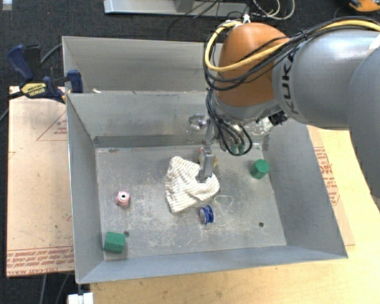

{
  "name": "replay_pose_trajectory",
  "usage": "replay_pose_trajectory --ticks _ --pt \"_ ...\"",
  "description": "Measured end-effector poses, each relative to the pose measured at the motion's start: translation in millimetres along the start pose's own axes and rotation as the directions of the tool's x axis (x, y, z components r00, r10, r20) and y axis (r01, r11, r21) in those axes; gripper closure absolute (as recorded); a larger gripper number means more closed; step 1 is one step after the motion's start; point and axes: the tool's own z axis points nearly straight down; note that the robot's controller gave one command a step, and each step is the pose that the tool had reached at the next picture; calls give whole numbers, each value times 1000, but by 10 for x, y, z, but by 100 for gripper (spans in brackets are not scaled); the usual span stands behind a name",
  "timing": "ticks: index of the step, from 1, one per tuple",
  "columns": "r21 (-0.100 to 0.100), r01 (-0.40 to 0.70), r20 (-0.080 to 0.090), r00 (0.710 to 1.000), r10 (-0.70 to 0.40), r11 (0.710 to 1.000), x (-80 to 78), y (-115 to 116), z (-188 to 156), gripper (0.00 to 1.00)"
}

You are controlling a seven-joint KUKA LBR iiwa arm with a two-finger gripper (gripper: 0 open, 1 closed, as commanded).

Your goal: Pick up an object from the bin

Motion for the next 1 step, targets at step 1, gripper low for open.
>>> replay_pose_trajectory --ticks 1 --pt "0 -2 7 1000 2 1000 -16 -4 -48 0"
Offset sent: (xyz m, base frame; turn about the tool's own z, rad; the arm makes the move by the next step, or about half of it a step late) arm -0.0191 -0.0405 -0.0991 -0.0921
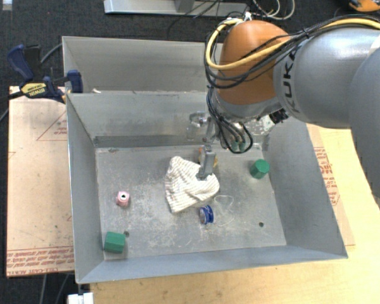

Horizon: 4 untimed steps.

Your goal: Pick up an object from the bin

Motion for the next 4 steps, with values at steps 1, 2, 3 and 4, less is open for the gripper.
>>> replay_pose_trajectory --ticks 1,2,3,4 --pt "-1 91 -7 996 -91 996 208 -405 1050 0" --pt "-1 -40 3 999 40 999 27 -415 807 100" --pt "-2 -41 3 999 41 999 27 -416 807 100" --pt "-3 -6 14 1000 6 1000 -81 -318 39 100"
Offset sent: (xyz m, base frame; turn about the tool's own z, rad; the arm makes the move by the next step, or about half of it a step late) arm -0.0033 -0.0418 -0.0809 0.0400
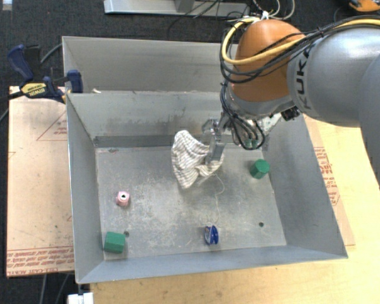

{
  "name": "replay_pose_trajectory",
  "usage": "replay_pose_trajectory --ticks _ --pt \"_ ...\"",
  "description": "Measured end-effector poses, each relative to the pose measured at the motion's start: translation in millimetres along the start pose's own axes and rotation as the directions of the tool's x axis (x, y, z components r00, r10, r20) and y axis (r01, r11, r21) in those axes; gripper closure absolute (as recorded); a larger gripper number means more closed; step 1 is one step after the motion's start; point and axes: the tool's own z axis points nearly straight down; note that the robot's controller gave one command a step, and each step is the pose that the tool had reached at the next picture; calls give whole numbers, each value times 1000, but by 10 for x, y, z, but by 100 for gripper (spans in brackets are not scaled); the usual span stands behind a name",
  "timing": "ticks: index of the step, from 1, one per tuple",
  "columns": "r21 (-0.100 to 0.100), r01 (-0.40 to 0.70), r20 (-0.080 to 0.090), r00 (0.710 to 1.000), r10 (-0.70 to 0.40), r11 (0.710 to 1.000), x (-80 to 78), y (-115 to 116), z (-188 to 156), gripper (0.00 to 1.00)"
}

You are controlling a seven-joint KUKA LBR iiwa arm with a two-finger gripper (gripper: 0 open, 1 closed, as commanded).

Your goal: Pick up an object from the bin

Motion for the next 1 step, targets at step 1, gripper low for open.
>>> replay_pose_trajectory --ticks 1 --pt "0 22 -5 1000 -22 1000 124 -26 -308 100"
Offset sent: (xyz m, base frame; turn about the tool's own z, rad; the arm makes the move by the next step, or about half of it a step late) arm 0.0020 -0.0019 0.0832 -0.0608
